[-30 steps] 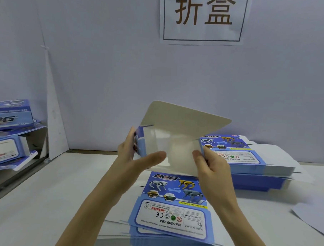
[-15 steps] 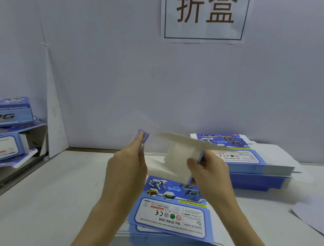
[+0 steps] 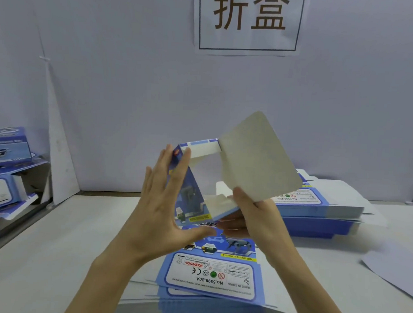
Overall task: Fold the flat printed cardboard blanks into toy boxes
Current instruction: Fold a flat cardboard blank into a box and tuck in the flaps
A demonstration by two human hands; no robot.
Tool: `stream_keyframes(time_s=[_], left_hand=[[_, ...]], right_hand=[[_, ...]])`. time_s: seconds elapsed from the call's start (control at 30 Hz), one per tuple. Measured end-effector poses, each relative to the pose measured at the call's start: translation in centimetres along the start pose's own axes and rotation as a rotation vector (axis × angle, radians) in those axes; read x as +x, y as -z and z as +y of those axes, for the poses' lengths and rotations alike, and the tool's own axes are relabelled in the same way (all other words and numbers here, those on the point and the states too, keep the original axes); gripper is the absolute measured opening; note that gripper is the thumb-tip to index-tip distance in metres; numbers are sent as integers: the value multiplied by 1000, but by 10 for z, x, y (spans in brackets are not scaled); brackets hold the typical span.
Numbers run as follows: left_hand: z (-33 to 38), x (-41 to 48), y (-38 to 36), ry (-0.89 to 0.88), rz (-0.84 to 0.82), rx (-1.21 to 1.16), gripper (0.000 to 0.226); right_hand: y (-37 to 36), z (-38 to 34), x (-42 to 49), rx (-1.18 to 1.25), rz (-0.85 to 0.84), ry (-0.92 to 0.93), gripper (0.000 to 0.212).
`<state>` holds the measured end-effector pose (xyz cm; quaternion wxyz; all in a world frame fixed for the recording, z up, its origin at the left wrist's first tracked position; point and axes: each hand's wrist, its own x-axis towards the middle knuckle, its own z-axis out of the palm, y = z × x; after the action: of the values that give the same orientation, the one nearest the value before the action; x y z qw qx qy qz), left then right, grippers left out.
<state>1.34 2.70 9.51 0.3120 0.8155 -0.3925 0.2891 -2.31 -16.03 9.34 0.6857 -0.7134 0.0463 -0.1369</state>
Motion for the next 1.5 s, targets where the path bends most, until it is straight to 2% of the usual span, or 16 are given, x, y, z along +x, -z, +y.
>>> stream_keyframes(time_s=[0.2, 0.33, 0.4, 0.53, 0.6, 0.67, 0.77, 0.83, 0.9, 0.97, 1.07, 1.13, 1.23, 1.33, 1.43, 1.5], left_hand=[[-13, -1, -7, -62, 35, 91, 118], [-17, 0, -5, -113, 116, 115, 97], [-16, 0, -5, -110, 137, 133, 94], [-12, 2, -7, -153, 130, 161, 89], [-11, 4, -6, -216, 149, 127, 91], [-9, 4, -5, -274, 161, 89, 92], [-4, 4, -12, -326, 155, -2, 92], [0, 4, -19, -339, 137, -39, 95], [0, 3, -19, -340, 123, -27, 99], [-1, 2, -13, -314, 145, 2, 100], [-2, 2, -2, -308, 181, 50, 97], [1, 4, -1, -326, 196, 53, 96], [6, 3, -5, -366, 195, 9, 95], [5, 2, -1, -350, 193, 51, 104], [4, 1, 12, -296, 186, 71, 105], [5, 0, 18, -284, 194, 75, 106]], right_hand=[[7, -5, -3, -170, -142, 28, 23], [14, -12, -4, -168, -162, -71, 49], [21, -13, -4, -97, -112, -6, 49], [35, -16, 0, 153, -3, 303, 22], [40, -16, 4, 346, 52, 297, 23], [41, -13, 8, 554, 55, 178, 24], [35, -5, 13, 808, -19, -212, 29], [26, 1, 10, 799, -170, -458, 27], [23, 5, 10, 725, -237, -543, 20], [27, 4, 12, 712, -226, -502, 23], [37, -5, 16, 821, -154, -302, 39], [39, -6, 16, 835, -135, -256, 38], [26, -2, 8, 727, -217, -415, 20], [16, 6, 6, 800, -268, -505, 20], [16, 3, 7, 882, -181, -359, 33], [20, 1, 8, 809, -66, -187, 39]])
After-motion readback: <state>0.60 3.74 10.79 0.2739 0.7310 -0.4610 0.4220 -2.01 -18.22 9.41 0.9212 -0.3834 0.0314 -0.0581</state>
